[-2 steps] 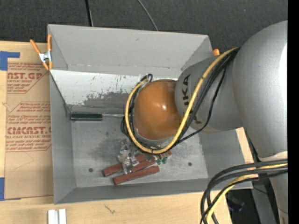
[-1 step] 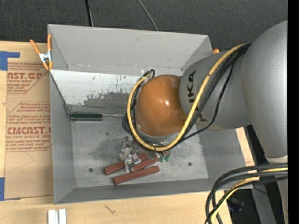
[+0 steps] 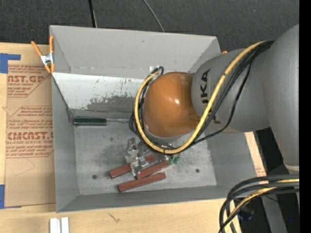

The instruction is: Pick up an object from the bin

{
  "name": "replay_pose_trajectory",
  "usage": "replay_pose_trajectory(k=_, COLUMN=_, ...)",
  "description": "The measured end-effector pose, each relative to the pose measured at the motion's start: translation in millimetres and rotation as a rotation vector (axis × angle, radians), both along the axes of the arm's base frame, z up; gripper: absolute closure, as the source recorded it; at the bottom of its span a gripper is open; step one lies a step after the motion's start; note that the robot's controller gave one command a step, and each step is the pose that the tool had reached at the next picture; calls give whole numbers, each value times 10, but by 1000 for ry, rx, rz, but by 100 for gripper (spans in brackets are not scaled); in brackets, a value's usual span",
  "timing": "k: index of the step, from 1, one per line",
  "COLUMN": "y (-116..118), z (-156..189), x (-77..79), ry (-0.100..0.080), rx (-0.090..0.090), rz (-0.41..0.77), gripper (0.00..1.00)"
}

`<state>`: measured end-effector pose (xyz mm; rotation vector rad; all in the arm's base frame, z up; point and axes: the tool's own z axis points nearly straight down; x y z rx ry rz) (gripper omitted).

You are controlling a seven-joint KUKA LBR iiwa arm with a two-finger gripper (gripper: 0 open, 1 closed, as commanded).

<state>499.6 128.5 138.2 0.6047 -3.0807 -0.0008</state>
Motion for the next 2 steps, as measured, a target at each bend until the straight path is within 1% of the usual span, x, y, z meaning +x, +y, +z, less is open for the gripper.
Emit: replay_pose_trajectory(k=2, y=2, z=345, x=-8, ry=0, rx=0, rz=0, gripper=100)
